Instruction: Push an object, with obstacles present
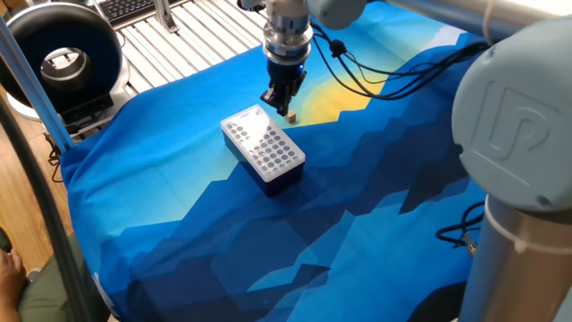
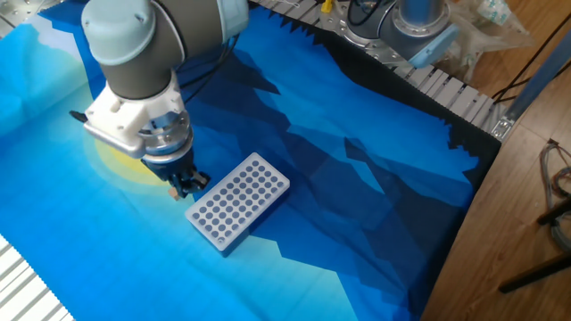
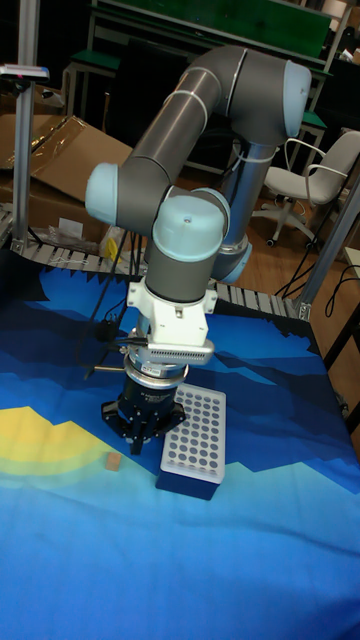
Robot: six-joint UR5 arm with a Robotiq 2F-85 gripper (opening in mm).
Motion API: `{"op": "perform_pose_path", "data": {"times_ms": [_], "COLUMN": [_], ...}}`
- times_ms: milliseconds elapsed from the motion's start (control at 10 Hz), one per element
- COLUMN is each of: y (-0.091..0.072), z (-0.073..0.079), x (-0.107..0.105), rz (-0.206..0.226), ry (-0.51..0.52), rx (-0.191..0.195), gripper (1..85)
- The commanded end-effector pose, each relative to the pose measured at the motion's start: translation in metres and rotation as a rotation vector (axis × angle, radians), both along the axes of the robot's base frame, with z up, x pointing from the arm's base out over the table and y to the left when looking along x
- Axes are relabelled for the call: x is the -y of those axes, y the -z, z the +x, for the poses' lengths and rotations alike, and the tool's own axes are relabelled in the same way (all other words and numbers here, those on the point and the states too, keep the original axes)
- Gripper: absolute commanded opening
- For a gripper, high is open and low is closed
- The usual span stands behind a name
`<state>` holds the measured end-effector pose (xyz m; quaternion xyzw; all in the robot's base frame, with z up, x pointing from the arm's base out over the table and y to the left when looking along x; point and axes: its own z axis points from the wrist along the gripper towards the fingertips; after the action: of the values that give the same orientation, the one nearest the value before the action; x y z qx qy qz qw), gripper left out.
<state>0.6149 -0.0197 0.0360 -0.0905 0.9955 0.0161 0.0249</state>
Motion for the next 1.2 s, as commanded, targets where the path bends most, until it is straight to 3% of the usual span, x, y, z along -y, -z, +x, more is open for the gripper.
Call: {"op": "perform_pose_path", "data": {"times_ms": [0, 300, 500, 600, 800, 900, 1100], "y": [-0.004, -0.010, -0.010, -0.010, -0.010, -0.010, -0.001], "z": [-0.014, -0.016, -0.028, -0.032, -0.024, -0.022, -0.027], "x": [0.003, 0.000, -0.001, 0.005, 0.019, 0.014, 0.029], "rz": [0.018, 0.019, 0.022, 0.001, -0.050, -0.028, 0.056], "ry": [0.012, 0.047, 0.095, 0.143, 0.247, 0.236, 0.215], "rx": [0.005, -0.001, -0.048, -0.063, -0.028, -0.025, -0.063], "gripper": [1.0, 1.0, 1.0, 1.0, 1.0, 1.0, 1.0]}}
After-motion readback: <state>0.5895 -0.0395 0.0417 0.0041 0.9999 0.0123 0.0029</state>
